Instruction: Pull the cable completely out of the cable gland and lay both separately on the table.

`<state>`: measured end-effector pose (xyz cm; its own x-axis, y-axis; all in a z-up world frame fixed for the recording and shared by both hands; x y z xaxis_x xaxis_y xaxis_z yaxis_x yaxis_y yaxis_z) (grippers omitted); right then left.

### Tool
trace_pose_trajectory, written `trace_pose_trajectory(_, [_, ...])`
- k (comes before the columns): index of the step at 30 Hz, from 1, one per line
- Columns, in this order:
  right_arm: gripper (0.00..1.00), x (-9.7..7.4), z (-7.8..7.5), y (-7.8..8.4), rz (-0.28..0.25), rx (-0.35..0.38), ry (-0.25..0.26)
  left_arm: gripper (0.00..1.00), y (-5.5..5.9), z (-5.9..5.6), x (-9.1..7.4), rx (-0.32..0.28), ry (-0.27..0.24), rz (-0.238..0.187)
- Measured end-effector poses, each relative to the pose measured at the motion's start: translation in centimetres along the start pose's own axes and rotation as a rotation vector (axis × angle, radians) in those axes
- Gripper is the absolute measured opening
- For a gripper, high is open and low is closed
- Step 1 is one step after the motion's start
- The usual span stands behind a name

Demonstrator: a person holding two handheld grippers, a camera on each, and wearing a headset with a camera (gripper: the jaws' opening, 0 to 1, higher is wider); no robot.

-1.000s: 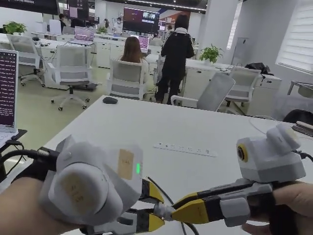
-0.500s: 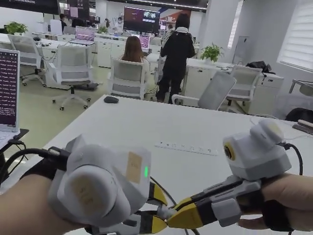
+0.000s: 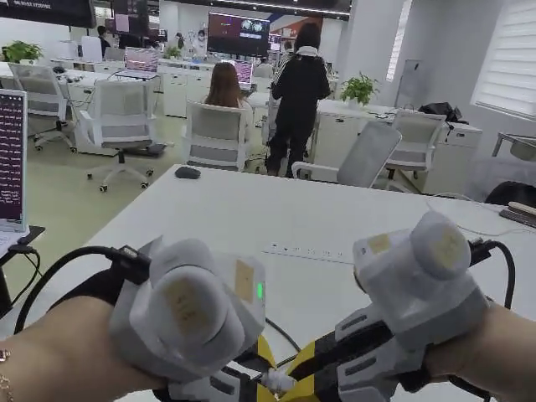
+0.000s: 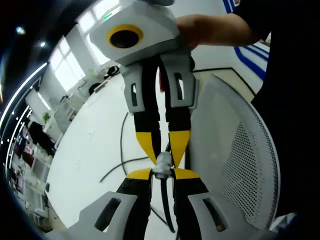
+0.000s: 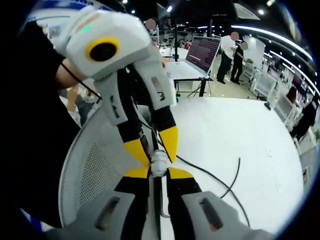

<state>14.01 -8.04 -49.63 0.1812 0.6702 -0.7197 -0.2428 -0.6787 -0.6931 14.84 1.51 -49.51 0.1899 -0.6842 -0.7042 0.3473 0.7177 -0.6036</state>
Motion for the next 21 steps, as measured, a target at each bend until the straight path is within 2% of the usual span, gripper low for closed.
trace_pose_trajectory(1, [0.1,0.0,0.1,0.0,0.004,-0.011,0.013,0.16,0.2,0.1,0.2,-0.023,0.012,-0.002])
trace_pose_trajectory(2, [0.1,0.2,0.2,0.1,0.012,-0.05,0.053,0.16,0.3,0.3,0.3,-0.031,0.014,-0.002])
trace_pose_trajectory(4, [0.1,0.3,0.5,0.1,0.036,-0.164,0.102,0.16,0.5,0.3,0.6,-0.094,0.041,-0.012])
trace_pose_trajectory(7, [0.1,0.5,0.9,0.4,0.056,-0.231,0.153,0.16,0.8,0.3,0.9,-0.167,0.093,-0.033])
trace_pose_trajectory(9, [0.1,0.6,1.2,0.6,0.079,-0.327,0.191,0.16,0.9,0.4,1.1,-0.225,0.121,-0.059])
trace_pose_trajectory(10, [0.1,0.6,1.3,0.7,0.08,-0.346,0.198,0.16,1.2,0.4,1.2,-0.274,0.145,-0.057])
trace_pose_trajectory(11, [0.11,0.7,1.4,0.9,0.081,-0.343,0.209,0.16,1.3,0.5,1.3,-0.271,0.147,-0.068])
trace_pose_trajectory(12, [0.11,0.8,1.5,0.9,0.084,-0.344,0.21,0.16,1.3,0.5,1.4,-0.318,0.165,-0.074])
trace_pose_trajectory(14, [0.11,0.8,1.2,1.0,0.089,-0.384,0.249,0.16,1.5,0.8,1.6,-0.328,0.145,-0.078])
trace_pose_trajectory(15, [0.11,0.9,1.0,1.1,0.075,-0.362,0.253,0.16,1.4,0.8,1.5,-0.327,0.134,-0.075])
trace_pose_trajectory(17, [0.12,0.7,0.8,1.3,0.043,-0.251,0.251,0.16,1.2,0.6,1.4,-0.297,0.106,-0.077])
trace_pose_trajectory(18, [0.14,0.5,0.4,1.4,0.022,-0.181,0.267,0.16,0.9,0.5,1.3,-0.263,0.062,-0.072])
trace_pose_trajectory(21, [0.25,-0.1,-0.4,1.9,-0.015,-0.098,0.338,0.16,0.5,-0.1,0.8,-0.165,-0.025,-0.037])
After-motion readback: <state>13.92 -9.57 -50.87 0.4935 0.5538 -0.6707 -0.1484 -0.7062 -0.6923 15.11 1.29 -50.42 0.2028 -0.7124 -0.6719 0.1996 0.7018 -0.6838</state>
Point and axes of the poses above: the centre of the closed fingertips' face, and the gripper's own axes: x roughly forward along the fingers, z roughly to its left, y roughly out of its underside, the point moved 8 cm from there along -x, roughly backward along the fingers, and after that the axes turned 11 degrees about x, right-handed, at the moved point
